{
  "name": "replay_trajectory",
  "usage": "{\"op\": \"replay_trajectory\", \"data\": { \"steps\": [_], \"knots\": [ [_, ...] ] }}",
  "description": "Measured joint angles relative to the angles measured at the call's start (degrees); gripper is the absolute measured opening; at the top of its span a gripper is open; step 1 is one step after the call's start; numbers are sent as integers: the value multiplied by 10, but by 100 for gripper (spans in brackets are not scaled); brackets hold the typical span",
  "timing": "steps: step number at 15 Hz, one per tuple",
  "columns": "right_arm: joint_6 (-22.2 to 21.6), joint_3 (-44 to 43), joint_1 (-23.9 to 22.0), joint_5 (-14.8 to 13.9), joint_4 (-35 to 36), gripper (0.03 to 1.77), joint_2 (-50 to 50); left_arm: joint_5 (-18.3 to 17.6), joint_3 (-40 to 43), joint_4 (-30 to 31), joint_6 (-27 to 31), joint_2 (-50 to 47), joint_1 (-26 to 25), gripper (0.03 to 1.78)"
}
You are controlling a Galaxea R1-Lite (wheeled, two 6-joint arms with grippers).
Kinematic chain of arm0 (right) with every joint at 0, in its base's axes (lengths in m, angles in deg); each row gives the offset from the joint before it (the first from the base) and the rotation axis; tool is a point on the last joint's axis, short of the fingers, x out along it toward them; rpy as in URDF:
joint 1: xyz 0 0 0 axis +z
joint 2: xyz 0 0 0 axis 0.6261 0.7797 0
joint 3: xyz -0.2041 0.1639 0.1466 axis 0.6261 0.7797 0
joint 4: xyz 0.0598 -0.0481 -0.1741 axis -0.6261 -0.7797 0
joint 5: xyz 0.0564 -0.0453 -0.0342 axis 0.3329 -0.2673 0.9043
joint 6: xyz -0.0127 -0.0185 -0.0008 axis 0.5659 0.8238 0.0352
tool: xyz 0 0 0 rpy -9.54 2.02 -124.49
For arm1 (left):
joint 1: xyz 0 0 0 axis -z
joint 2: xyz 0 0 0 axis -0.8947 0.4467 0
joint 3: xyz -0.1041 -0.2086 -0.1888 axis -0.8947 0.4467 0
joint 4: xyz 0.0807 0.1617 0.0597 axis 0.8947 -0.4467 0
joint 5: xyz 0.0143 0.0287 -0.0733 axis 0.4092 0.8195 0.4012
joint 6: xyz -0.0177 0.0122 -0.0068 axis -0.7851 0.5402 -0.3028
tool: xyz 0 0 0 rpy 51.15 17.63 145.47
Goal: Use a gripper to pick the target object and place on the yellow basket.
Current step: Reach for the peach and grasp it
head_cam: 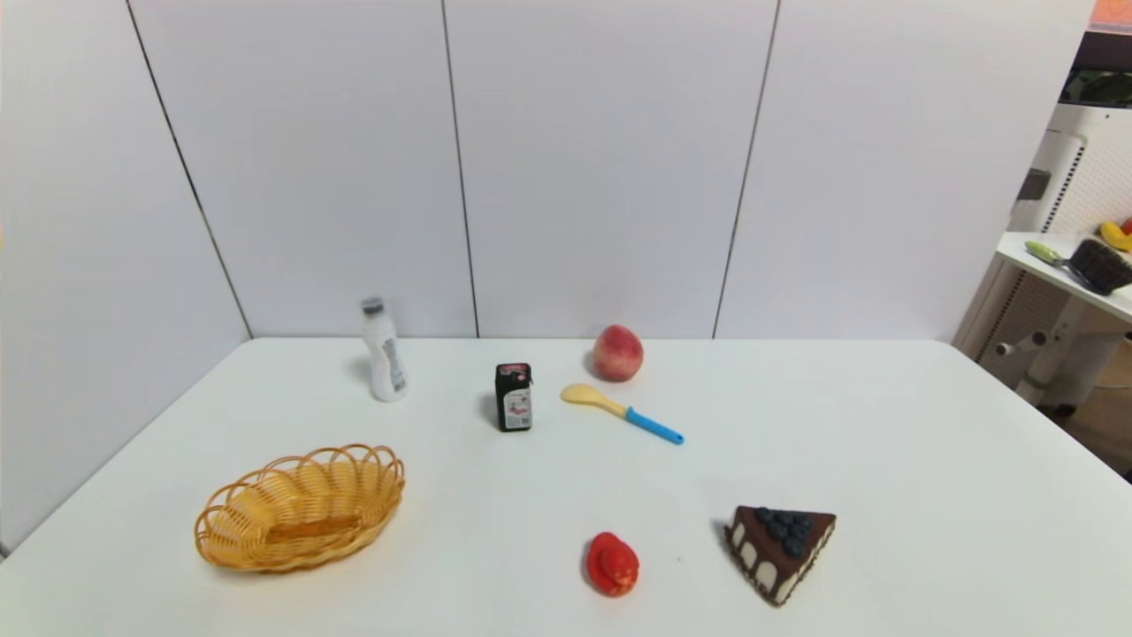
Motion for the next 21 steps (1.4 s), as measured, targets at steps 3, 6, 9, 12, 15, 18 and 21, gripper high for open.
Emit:
{"op": "replay_trajectory", "data": {
  "steps": [3,6,9,12,15,18,21],
  "knots": [
    [0,0,0,0,0,170,0,0,0,0,0,0,0,169],
    [0,0,0,0,0,170,0,0,0,0,0,0,0,169],
    [0,0,0,0,0,170,0,0,0,0,1,0,0,169],
    [0,0,0,0,0,170,0,3,0,-1,-4,0,0,169],
    [0,0,0,0,0,170,0,4,0,-2,-11,1,0,169],
    [0,0,0,0,0,170,0,3,-17,-4,-10,25,0,169],
    [0,0,0,0,0,170,0,2,-81,-4,-8,95,0,169]
  ]
}}
